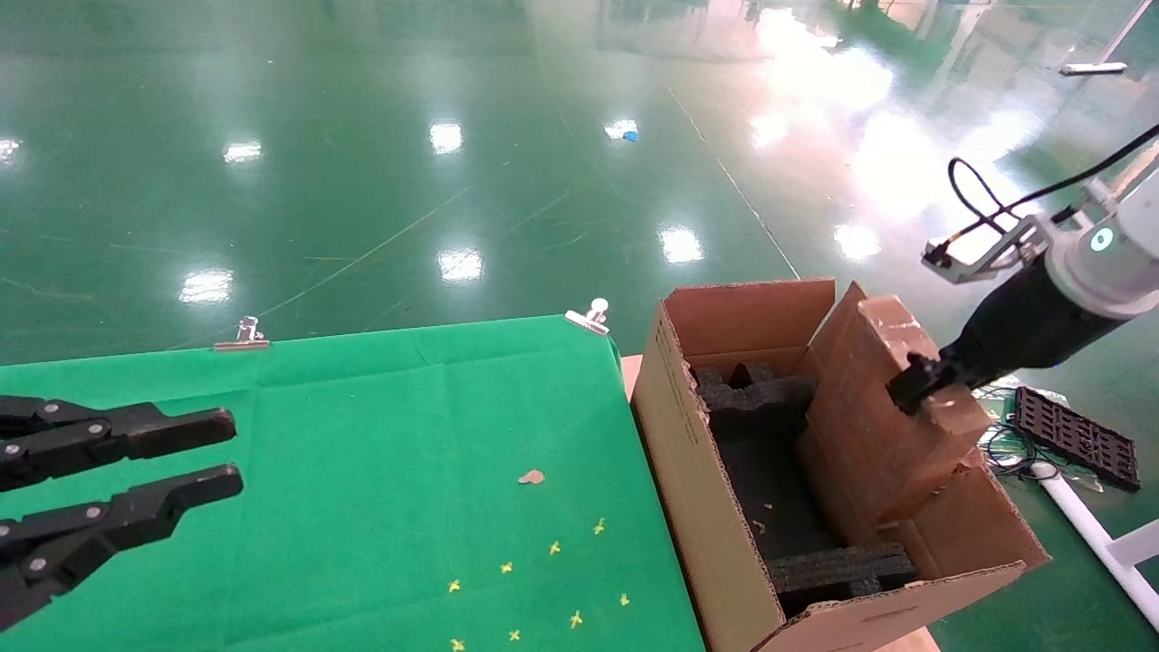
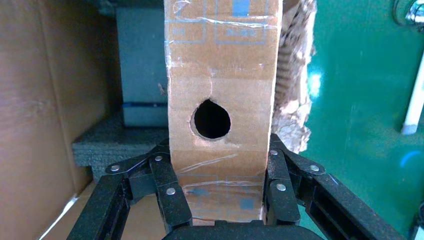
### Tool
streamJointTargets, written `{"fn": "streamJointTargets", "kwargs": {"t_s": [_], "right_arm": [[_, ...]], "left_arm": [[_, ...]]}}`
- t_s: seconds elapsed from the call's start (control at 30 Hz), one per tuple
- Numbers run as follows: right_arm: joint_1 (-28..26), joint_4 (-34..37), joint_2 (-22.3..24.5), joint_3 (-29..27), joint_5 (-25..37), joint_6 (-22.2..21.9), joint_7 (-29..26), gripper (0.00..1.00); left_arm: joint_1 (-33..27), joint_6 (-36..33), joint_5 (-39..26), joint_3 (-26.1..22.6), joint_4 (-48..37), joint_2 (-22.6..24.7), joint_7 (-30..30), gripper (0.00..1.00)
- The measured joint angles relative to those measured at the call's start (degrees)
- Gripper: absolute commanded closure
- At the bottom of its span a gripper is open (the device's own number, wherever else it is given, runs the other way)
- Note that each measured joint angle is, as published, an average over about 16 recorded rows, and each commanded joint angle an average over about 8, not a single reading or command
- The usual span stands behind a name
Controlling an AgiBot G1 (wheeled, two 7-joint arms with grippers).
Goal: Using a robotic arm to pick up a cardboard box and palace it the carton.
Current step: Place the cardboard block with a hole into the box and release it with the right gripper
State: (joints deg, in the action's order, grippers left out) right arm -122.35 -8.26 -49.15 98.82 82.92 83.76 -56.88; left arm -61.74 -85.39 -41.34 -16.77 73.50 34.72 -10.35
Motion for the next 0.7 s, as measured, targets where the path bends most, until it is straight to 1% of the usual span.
{"fn": "streamJointTargets", "kwargs": {"t_s": [0.33, 0.7], "right_arm": [[6.26, 4.31, -2.13, -0.23, -0.53, -4.42, -0.22, 1.0], [14.11, 6.56, -4.31, -0.81, -1.43, -11.59, -0.91, 1.0]], "left_arm": [[-0.01, 0.02, 0.02, -0.03, 0.0, -0.01, 0.02, 0.0], [-0.02, 0.03, 0.05, -0.07, 0.0, -0.03, 0.04, 0.0]]}}
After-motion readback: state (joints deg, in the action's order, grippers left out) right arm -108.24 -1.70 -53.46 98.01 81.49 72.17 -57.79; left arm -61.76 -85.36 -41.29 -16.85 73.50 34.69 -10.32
